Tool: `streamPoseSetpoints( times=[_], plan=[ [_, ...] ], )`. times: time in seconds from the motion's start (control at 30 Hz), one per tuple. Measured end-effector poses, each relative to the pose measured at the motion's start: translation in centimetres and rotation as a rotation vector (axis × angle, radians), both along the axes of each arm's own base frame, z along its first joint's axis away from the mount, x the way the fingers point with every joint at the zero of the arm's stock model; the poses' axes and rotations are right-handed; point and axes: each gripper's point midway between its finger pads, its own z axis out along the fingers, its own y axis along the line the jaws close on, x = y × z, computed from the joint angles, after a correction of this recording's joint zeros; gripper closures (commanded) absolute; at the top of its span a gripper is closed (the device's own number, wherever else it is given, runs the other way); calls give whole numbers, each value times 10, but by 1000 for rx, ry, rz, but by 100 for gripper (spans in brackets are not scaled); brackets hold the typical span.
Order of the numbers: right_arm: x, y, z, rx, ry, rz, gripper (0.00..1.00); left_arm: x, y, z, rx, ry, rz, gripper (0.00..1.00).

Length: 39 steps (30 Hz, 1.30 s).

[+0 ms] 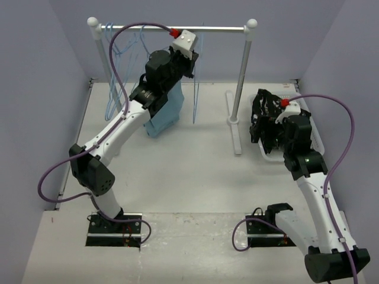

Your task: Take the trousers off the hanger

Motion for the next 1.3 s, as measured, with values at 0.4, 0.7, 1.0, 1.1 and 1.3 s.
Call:
streamPoseSetpoints(
  times=[0.4, 0.7, 1.0, 1.1, 1.3],
  plan=[
    [2, -4, -8, -15, 20, -22, 1, -48, -1, 34, 9, -123, -100, 100],
    [2, -4, -9, -15, 23, -24, 1, -15, -9, 71, -40, -193, -29, 100],
    [2, -7, -9, -19, 23, -37, 1, 32, -22, 29, 3, -119, 25, 100],
    [2, -6, -9, -18, 24, -37, 1, 36, -24, 26, -4, -112, 24, 100],
    [-1, -7, -9, -12, 27, -40, 1, 0, -12, 14, 3, -48, 7, 0]
  ],
)
